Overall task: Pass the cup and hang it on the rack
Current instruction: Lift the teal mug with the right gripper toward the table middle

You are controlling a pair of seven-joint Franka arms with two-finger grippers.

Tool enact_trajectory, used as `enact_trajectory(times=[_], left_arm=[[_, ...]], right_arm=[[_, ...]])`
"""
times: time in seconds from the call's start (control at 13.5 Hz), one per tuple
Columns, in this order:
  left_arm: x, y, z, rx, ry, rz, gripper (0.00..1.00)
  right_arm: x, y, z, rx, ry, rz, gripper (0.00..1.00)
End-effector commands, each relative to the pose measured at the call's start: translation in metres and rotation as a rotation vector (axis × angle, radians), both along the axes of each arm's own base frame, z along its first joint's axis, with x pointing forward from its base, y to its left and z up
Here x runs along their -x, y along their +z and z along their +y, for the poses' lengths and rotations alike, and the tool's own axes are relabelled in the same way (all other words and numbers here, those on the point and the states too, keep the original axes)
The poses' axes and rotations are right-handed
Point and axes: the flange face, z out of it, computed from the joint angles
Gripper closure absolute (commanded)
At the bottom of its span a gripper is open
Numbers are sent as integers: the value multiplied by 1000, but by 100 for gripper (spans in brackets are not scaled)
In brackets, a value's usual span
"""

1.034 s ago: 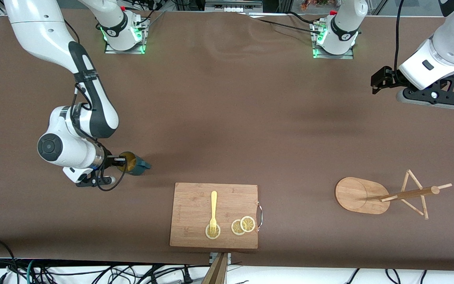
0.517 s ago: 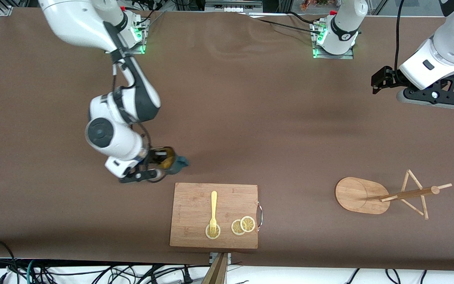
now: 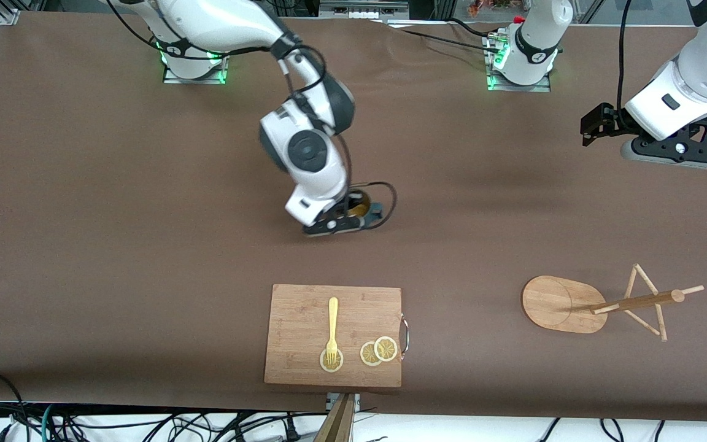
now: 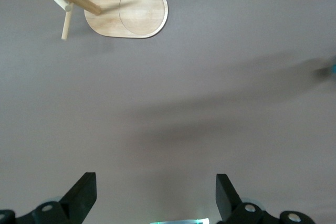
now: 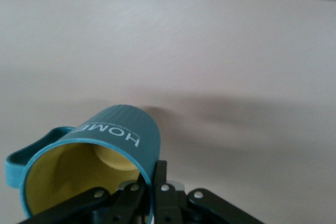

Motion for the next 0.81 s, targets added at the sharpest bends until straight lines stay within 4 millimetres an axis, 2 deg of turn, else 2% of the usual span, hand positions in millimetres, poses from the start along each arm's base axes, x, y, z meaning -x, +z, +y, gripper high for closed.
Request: enact_trajectory(times=[0.0, 0.15, 0.3, 0.37, 0.67, 0.74], left_arm=[[4, 5, 4, -24, -13, 12, 0], [4, 6, 4, -24, -13, 12, 0], [5, 6, 4, -24, -13, 13, 0], [5, 6, 4, -23, -13, 13, 0], [5, 5, 8, -22, -16, 17, 0], [4, 4, 9, -15, -29, 21, 0]], right_arm=[[27, -8, 56, -9, -29, -16, 100], [59, -26, 94, 0, 1, -29, 100], [78, -39, 113, 6, 12, -64, 100], [84, -42, 118, 4, 13, -72, 100], [81, -49, 120, -15, 11, -92, 100], [81, -52, 120, -12, 14, -101, 96]])
